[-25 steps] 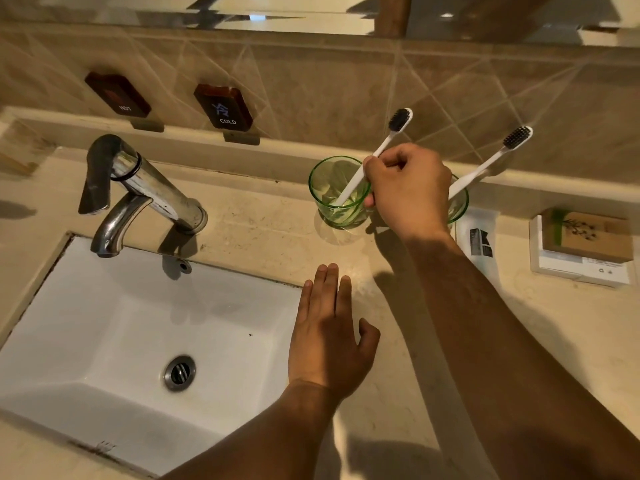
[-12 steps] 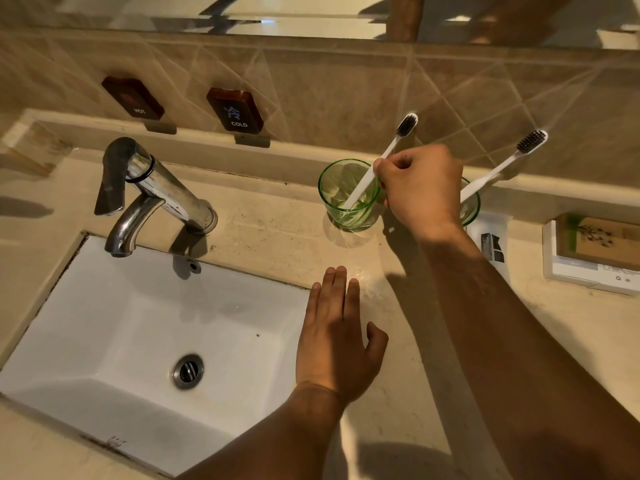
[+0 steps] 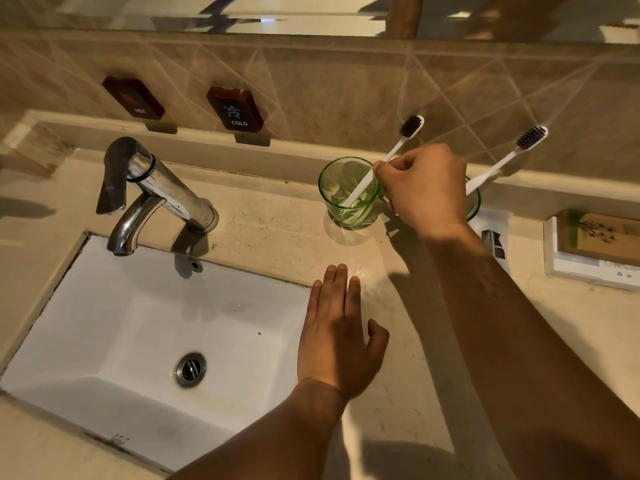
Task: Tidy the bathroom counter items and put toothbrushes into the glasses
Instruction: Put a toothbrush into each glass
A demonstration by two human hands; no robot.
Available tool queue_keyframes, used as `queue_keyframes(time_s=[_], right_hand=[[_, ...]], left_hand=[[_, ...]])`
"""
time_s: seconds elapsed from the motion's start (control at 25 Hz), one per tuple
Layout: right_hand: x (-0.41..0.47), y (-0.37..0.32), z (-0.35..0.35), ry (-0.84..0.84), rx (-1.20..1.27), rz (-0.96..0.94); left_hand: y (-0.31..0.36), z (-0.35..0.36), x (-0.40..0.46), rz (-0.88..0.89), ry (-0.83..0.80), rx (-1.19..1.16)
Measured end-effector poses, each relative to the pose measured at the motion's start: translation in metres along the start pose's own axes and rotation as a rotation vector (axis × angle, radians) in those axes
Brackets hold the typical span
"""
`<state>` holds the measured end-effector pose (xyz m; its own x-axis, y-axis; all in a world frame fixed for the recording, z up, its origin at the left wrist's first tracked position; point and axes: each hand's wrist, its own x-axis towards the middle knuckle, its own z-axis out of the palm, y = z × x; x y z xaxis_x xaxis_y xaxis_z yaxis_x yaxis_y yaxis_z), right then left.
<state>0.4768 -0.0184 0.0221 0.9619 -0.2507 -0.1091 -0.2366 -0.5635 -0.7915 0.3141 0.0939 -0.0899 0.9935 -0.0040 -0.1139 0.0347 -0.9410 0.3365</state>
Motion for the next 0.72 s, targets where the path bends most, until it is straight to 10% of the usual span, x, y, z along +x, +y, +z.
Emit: queue_keyframes(time_s=[0.24,0.44,0.72], right_hand=[[-0.008,0.007,-0.009,0.033,-0.002,-0.001],[-0.073,0.035,-0.015,0.296,0.037,-0.353],[-0.190,0.137,-0.009,0.035,-0.002,-0.069]], left_hand=[[0.000,0.001,-0.001,0.012,0.020,0.012],[0.002,0.001,0.000,0.019,0.025,0.038],[-0.001,0.002,-0.002,0.049,0.033,0.051]])
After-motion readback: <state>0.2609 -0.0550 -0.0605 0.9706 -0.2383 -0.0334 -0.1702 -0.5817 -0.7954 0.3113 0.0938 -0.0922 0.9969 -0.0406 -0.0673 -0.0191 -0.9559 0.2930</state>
